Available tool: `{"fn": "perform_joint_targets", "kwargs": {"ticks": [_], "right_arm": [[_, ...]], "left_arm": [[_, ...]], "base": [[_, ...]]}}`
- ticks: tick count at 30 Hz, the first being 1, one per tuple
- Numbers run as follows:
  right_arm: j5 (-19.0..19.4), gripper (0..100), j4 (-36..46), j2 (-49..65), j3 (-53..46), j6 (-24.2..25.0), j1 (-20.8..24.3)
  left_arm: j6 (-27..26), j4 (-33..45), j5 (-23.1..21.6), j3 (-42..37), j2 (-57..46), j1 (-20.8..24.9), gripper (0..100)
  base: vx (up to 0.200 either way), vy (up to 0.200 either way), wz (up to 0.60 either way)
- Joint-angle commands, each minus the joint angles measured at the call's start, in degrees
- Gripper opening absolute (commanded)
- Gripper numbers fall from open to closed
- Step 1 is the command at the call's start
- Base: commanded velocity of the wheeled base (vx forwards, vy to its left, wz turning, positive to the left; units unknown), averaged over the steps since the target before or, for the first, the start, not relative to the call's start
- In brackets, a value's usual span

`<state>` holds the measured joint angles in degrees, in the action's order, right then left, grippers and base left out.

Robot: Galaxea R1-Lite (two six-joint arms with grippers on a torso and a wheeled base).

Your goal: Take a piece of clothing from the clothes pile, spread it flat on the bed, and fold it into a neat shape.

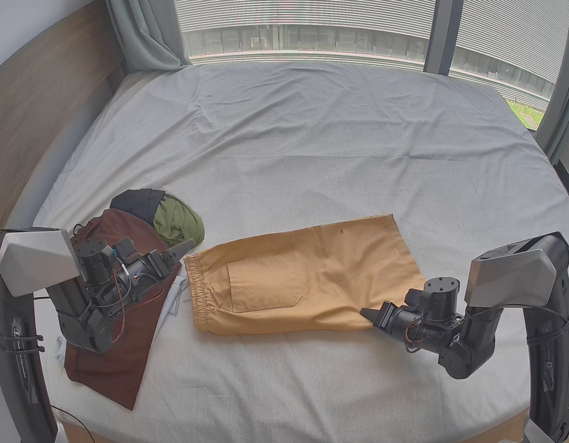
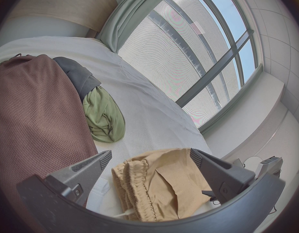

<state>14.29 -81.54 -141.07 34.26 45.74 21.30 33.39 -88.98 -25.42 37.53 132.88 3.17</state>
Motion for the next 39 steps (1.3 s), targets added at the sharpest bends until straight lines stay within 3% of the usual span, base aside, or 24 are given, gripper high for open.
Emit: {"fn": "perform_joint_targets", "kwargs": {"ticks": [1, 8, 21, 22, 32, 39], "right_arm": [[0.0, 0, -2.4, 2.5, -7.4, -1.4, -0.1], [0.0, 0, -6.5, 1.4, -12.9, -3.5, 0.0], [-0.1, 0, -6.7, 0.3, -12.9, -4.5, 0.2], [-0.1, 100, -6.7, 0.4, -12.9, -4.5, 0.2], [0.9, 100, -6.6, 3.5, -19.4, -7.6, 2.6], [7.3, 100, -6.7, 10.0, -24.5, -9.0, 6.1]], "left_arm": [[0.0, -0.4, -0.1, -0.4, 0.3, 0.5, 100], [-0.2, -0.5, 0.0, -0.6, 0.2, 0.9, 100], [-3.1, -0.4, -1.6, -0.6, 0.1, 0.3, 100], [-3.5, -0.4, -1.9, -0.7, 0.2, 0.3, 100], [-3.7, -0.3, -2.0, -0.4, -0.3, -0.6, 100], [-3.7, -0.3, -2.1, -0.3, -0.3, -0.6, 100]], "base": [[0.0, 0.0, 0.0], [0.0, 0.0, 0.0], [0.0, 0.0, 0.0], [0.0, 0.0, 0.0], [0.0, 0.0, 0.0], [0.0, 0.0, 0.0]]}}
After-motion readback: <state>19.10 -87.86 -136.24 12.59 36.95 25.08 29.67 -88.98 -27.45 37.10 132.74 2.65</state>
